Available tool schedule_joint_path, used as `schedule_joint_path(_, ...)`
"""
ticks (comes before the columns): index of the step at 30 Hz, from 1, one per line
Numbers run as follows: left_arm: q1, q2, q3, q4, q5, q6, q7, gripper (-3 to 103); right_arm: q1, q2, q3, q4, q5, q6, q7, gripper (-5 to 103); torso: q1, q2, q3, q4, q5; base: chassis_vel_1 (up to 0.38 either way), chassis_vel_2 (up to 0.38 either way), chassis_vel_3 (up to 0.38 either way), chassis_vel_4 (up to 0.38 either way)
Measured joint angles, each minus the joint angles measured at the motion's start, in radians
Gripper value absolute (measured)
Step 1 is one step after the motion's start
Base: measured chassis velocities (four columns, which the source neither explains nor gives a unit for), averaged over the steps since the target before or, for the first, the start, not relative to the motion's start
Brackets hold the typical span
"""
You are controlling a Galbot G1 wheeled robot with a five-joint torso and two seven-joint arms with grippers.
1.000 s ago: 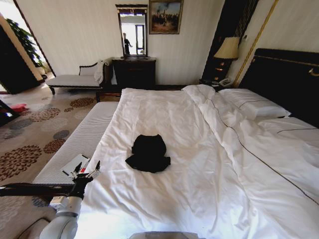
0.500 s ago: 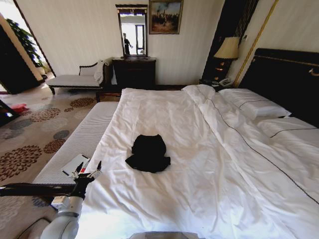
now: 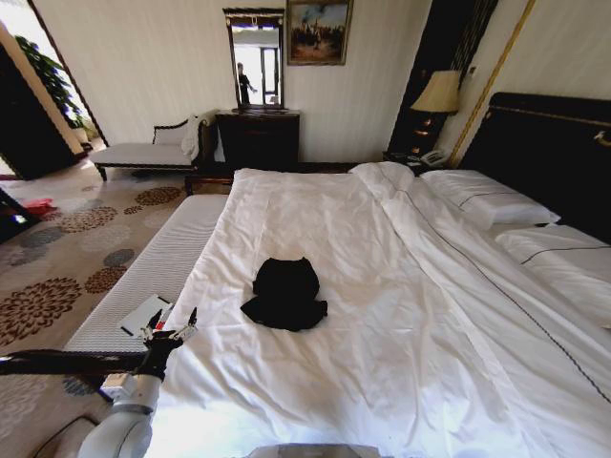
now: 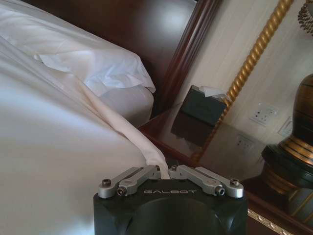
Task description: Fold the clothes on the bed.
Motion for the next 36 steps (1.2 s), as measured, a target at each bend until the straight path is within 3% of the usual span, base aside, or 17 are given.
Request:
schedule_joint_path(12,0.014,-0.005,-0.001,0.007,0.002,-0.010,0.002,100,0.009,0.029,0.004,-0.046,-0.015,0.017,0.011,0,0.000,0.000,0.000,-0.0006,-0.0003,0.000,0.000,0.000,0.000)
schedule_joint_path(18,0.013,0.000,-0.010,0.000,0.000,-0.009,0.001,100,0.057,0.021,-0.032,-0.091,-0.017,0.081,-0.009,-2,0.000,0.000,0.000,-0.0032,-0.0002,0.000,0.000,0.000,0.000)
schedule_joint_path(21,0.020,-0.001,-0.017,-0.006,-0.002,-0.009,0.001,100,0.067,0.024,-0.035,-0.071,-0.014,0.084,-0.009,14,0.000,0.000,0.000,-0.0035,-0.0002,0.000,0.000,0.000,0.000)
schedule_joint_path(23,0.023,-0.002,-0.018,-0.006,-0.002,-0.009,0.001,100,0.067,0.025,-0.035,-0.064,-0.013,0.084,-0.009,14,0.000,0.000,0.000,-0.0034,-0.0003,0.000,0.000,0.000,0.000)
schedule_joint_path(24,0.028,-0.004,-0.018,-0.006,-0.002,-0.009,0.001,100,0.068,0.027,-0.035,-0.057,-0.012,0.084,-0.008,25,0.000,0.000,0.000,-0.0029,-0.0003,0.000,0.000,0.000,0.000)
schedule_joint_path(25,0.034,-0.006,-0.019,-0.006,-0.001,-0.011,0.001,100,0.066,0.031,-0.034,-0.049,-0.009,0.086,-0.006,25,0.000,0.000,0.000,-0.0014,-0.0003,0.000,0.000,0.000,0.000)
schedule_joint_path(27,0.039,-0.009,-0.019,-0.006,0.001,-0.012,0.001,100,0.063,0.035,-0.032,-0.042,-0.006,0.088,-0.006,30,0.000,0.000,0.000,-0.0011,-0.0002,0.000,0.000,0.000,0.000)
schedule_joint_path(30,0.043,-0.012,-0.016,-0.008,0.007,-0.013,0.002,100,0.050,0.051,-0.017,-0.013,0.007,0.094,-0.003,47,0.000,0.000,0.000,-0.0015,-0.0002,0.000,0.000,0.000,0.000)
schedule_joint_path(36,0.042,-0.012,-0.015,-0.015,0.011,-0.013,0.002,100,0.023,0.083,0.012,0.073,0.027,0.111,-0.006,63,0.000,0.000,0.000,-0.0015,-0.0001,0.000,0.000,0.000,0.000)
